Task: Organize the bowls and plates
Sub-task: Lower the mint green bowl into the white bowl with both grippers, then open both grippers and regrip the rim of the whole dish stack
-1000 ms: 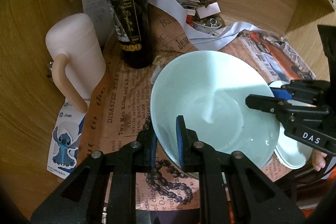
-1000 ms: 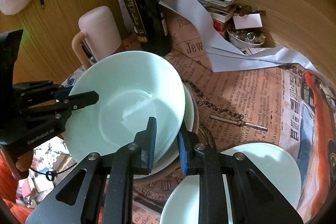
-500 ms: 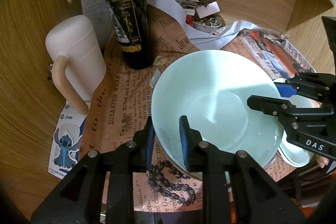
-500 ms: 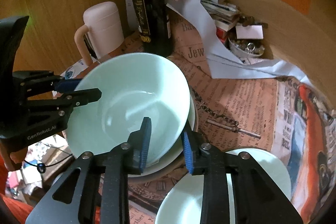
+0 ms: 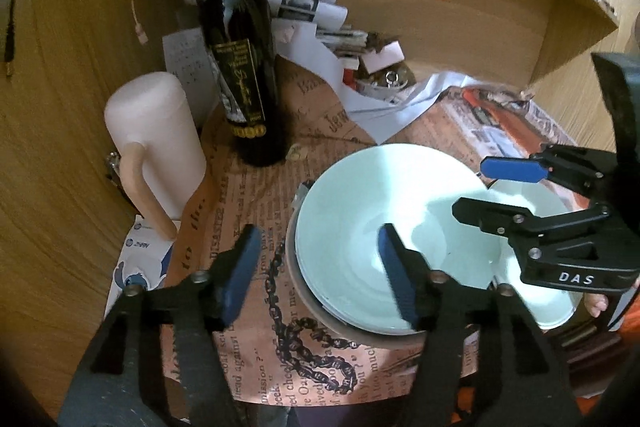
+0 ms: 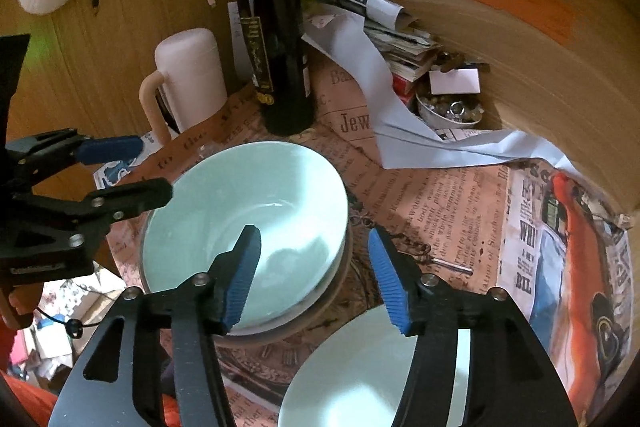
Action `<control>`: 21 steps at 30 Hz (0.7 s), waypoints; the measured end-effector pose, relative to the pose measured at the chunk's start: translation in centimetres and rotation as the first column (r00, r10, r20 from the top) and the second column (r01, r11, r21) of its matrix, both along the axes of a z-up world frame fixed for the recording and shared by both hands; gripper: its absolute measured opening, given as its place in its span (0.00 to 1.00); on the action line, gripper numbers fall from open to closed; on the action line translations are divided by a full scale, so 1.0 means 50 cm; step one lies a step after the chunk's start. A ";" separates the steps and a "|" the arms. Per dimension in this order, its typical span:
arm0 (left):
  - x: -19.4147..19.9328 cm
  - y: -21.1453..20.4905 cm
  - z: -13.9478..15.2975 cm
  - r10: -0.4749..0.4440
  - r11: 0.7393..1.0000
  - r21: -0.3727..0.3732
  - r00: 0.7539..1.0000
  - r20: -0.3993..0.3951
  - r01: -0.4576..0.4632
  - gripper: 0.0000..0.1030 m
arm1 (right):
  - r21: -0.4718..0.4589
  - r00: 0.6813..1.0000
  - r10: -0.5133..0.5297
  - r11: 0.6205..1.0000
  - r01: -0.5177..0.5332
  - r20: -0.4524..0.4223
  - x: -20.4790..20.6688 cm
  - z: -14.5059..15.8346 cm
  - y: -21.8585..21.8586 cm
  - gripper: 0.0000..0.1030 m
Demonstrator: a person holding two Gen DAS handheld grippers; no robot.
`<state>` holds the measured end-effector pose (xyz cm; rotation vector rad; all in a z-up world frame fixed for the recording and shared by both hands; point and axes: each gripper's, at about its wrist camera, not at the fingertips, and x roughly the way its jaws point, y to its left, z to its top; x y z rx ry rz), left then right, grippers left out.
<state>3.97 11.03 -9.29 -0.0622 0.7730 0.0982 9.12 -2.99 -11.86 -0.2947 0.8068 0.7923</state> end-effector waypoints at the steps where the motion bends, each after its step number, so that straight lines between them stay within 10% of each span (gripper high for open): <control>1: -0.002 0.001 0.003 0.002 1.000 -0.002 1.000 0.008 -0.002 0.64 | 0.005 1.000 -0.004 1.000 0.004 -0.004 0.002 0.000 -0.003 0.55; 21: 0.009 0.051 -0.083 0.034 0.986 -0.157 0.995 -0.092 -0.048 0.76 | 0.023 0.984 -0.024 0.999 0.029 -0.176 0.057 -0.058 -0.010 0.68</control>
